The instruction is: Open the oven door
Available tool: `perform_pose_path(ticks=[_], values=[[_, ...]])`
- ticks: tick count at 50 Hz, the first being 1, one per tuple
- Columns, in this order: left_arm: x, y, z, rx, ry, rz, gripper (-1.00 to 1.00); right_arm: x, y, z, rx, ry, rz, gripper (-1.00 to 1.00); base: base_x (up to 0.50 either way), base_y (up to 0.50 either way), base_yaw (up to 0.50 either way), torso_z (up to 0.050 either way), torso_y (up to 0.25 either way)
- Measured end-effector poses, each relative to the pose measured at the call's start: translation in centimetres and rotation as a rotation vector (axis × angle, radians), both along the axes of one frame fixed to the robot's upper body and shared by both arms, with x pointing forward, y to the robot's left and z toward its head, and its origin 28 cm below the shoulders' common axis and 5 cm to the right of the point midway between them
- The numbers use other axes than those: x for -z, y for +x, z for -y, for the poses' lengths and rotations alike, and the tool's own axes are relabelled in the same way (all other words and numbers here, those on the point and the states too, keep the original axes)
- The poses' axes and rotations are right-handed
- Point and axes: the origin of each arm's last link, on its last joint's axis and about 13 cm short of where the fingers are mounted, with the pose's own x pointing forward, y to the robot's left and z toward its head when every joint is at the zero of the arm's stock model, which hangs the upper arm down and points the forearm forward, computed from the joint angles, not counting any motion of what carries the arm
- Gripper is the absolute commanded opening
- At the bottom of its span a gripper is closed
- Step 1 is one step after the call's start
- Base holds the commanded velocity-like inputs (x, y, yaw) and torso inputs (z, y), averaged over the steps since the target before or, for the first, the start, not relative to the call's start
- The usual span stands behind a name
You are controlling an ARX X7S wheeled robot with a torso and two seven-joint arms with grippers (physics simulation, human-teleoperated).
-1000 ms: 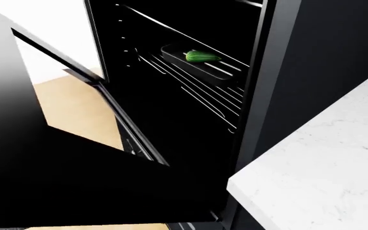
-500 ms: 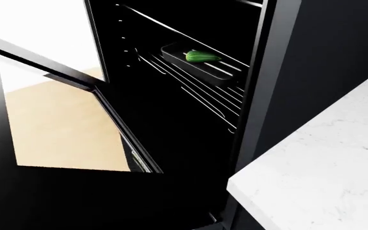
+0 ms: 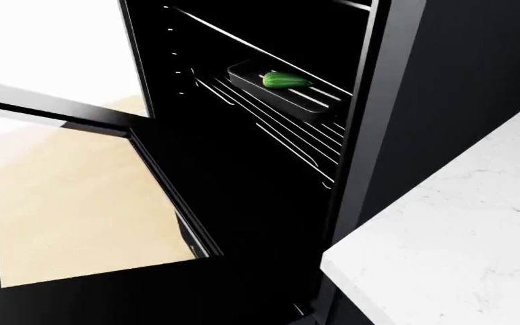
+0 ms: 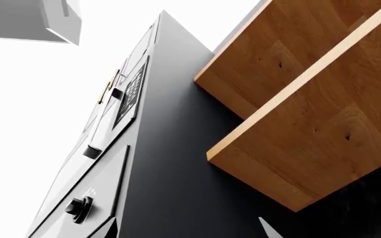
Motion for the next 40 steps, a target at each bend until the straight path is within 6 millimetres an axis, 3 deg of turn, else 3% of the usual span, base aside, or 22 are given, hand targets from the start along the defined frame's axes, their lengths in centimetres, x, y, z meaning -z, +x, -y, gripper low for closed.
perform_pose_path(ticks=[20,40], values=[[3.2,-2.6,-0.3,-0.083,-0.035,-0.126,-1.00,0.1,0.0,0.0,-0.005,0.010,-0.005,1.00,0.01,0.00,-0.01,0.000,0.000],[5.4,-3.8,-0.5,-0.173,-0.101,-0.238,-1.00,0.1,-0.1,-0.1,-0.009,0.007,-0.001,1.00,0.01,0.01,-0.01,-0.001,0.000]])
